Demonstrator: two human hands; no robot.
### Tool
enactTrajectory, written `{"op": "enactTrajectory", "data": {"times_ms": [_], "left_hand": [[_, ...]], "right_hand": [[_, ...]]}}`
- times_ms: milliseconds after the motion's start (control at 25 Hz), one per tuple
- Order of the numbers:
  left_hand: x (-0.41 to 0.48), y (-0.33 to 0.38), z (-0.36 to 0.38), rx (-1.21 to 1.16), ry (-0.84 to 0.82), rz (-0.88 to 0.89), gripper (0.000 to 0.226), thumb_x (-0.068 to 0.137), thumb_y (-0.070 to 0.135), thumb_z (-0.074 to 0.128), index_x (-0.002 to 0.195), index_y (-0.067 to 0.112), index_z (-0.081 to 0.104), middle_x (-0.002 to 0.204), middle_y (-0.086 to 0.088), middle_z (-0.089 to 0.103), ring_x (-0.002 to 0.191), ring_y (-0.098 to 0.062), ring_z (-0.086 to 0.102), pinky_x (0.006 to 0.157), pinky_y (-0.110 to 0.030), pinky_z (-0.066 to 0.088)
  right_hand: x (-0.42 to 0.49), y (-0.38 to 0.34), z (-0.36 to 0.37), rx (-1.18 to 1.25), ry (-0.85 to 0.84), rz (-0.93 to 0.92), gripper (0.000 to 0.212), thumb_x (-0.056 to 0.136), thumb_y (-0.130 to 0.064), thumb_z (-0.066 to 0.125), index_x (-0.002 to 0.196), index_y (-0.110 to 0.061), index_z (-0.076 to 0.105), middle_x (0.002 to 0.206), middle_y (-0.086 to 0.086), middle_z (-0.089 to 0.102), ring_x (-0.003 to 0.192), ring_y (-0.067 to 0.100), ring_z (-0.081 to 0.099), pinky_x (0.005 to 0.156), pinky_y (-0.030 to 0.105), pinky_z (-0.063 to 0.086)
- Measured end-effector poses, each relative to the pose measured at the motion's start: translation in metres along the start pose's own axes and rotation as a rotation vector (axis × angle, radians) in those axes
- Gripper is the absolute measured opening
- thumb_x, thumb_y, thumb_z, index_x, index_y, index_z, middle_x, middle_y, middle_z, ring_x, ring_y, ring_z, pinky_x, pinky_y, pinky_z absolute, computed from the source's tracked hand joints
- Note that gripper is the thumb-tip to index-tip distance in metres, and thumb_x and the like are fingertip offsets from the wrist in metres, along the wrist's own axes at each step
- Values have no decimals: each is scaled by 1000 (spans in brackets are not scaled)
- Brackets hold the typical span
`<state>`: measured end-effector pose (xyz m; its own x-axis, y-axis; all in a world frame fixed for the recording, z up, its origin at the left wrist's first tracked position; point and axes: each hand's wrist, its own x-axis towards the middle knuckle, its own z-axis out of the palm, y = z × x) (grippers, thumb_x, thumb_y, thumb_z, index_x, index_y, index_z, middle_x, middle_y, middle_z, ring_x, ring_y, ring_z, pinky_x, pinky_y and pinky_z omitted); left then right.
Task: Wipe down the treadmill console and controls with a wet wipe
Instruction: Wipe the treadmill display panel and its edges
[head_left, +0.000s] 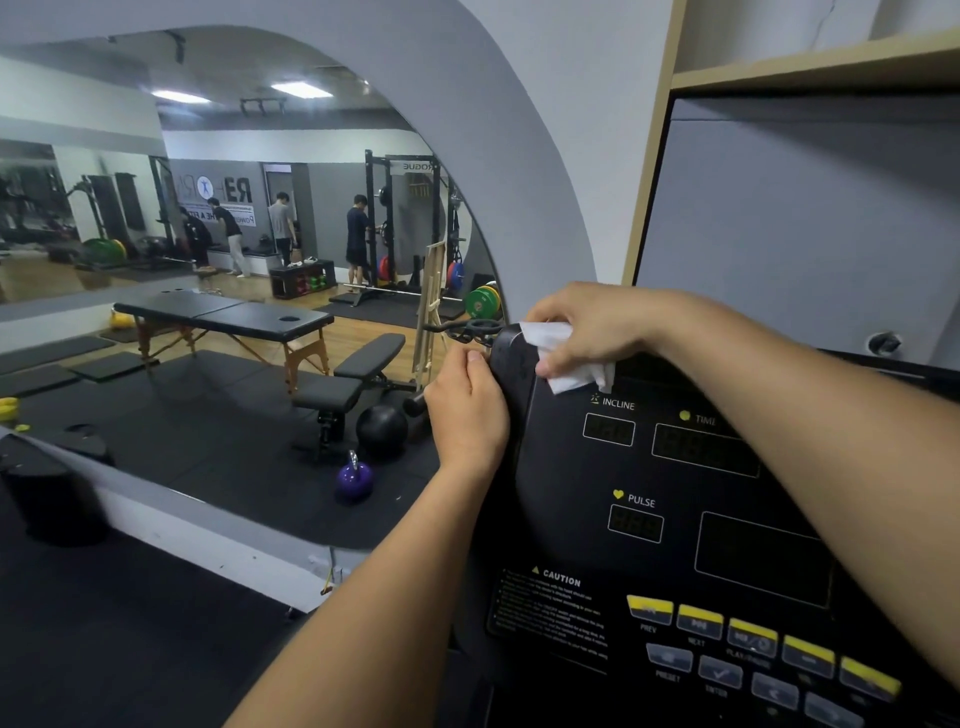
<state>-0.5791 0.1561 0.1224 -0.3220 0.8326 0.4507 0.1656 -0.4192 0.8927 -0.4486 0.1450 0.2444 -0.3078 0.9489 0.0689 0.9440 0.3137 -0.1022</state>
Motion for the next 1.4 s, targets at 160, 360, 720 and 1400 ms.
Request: {"op": "enactTrajectory", "data": {"times_ms": [160,360,720,1400], "left_hand": [[-1,0,0,41,-5,36,27,99,17,40,76,8,52,76,-10,60,77,-31,51,67,-43,36],[-6,4,1,146,-14,72,27,99,21,39,74,14,44,77,-13,60,76,-36,51,64,-43,36],[-5,3,1,186,-19,95,30,100,25,37,71,18,39,74,-7,57,75,-33,53,64,-41,37],[-7,0,4,307,-4,185,20,99,28,37,93,14,50,94,-7,61,87,-32,56,70,-38,37]], "right_hand": [[10,-3,20,-216,183,96,52,75,-75,56,72,-24,49,71,-9,50,72,18,50,59,31,33],[4,-6,14,21,209,140,68,93,-69,21,99,-18,66,108,10,65,109,30,57,79,31,39],[-54,45,-17,-25,107,80,26,87,-33,68,111,-23,69,109,-7,71,98,9,64,83,23,45],[-38,6,11,-198,195,185,40,74,-59,68,94,-26,55,93,-4,56,90,22,52,71,33,43]]}}
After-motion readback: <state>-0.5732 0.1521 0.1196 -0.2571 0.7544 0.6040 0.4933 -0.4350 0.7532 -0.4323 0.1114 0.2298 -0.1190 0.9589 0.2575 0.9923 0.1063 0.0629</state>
